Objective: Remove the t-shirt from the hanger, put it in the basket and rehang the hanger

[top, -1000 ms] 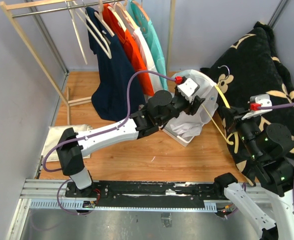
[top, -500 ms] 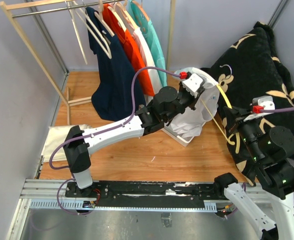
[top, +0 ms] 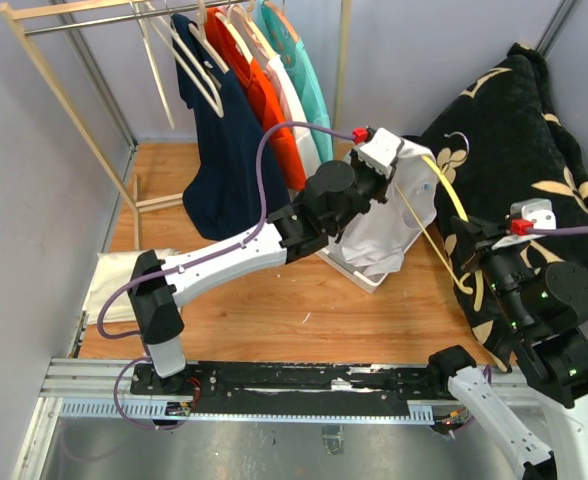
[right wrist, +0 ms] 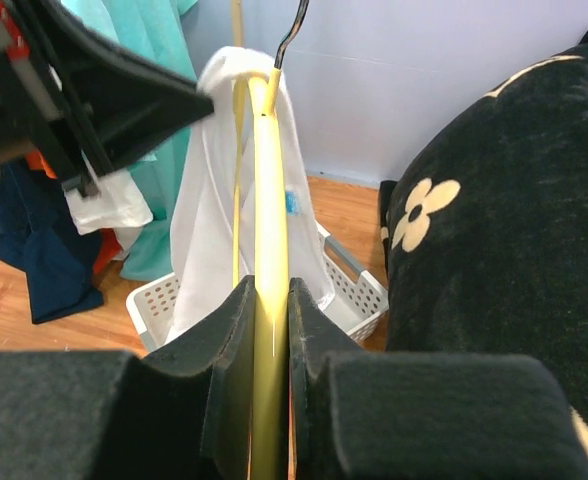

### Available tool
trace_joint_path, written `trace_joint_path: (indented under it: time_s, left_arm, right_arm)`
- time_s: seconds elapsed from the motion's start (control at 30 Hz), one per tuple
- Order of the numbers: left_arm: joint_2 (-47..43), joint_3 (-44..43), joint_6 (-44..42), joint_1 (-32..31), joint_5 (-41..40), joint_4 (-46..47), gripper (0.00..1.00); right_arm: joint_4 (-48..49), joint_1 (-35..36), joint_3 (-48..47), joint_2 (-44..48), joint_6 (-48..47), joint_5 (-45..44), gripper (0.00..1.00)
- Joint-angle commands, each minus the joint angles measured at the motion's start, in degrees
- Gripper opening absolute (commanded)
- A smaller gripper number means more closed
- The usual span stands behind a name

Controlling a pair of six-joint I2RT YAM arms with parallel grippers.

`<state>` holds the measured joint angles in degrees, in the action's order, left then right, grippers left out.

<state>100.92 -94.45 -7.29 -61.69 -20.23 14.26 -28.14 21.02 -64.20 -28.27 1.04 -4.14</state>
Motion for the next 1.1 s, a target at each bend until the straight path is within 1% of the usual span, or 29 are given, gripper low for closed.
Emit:
trace_joint_path:
  time_s: [0.0,0.23,0.43,0.57,0.7,0.8,0.93,1.0,1.07]
  left_arm:
    - [1.8,-7.0,0.0,3.0,-4.4,-2.5,0.0]
    - [6.9,-14.5,0.6,6.6,-4.7,-5.3,0.0]
    - [11.9,-20.8,-0.5,7.4,-6.6,-8.7,0.0]
    - [13.3,-21.7,-0.6,7.5,-7.8,-10.0,0.01]
    - [11.9,-18.9,0.5,7.6,-7.8,-9.9,0.0]
    - [7.9,-12.7,2.2,7.6,-5.8,-8.2,0.01]
    - [-0.3,-2.0,5.5,7.4,-0.2,-3.7,0.0]
    - [-4.0,1.7,6.0,7.1,3.6,-2.0,0.0]
    - [-7.2,3.6,5.9,6.5,6.7,-1.2,0.01]
  right_arm:
    - [2.2,0.9,-1.6,2.2,-1.3,-0.5,0.01]
    - [-0.7,0.9,-2.5,6.1,-2.4,0.0,0.01]
    - [-1.7,0.9,-4.3,8.6,-3.4,-1.6,0.01]
    - [-2.3,0.9,-6.3,9.0,-4.1,-2.8,0.01]
    - [-2.3,0.9,-7.7,9.0,-4.1,-5.1,0.01]
    - [-1.5,0.9,-7.7,8.6,-4.3,-7.2,0.01]
    - [0.2,0.9,-7.7,6.7,-4.3,-10.3,0.01]
    - [1.2,0.9,-7.4,5.4,-4.1,-11.7,0.01]
    - [1.9,0.9,-7.2,4.4,-3.6,-12.9,0.01]
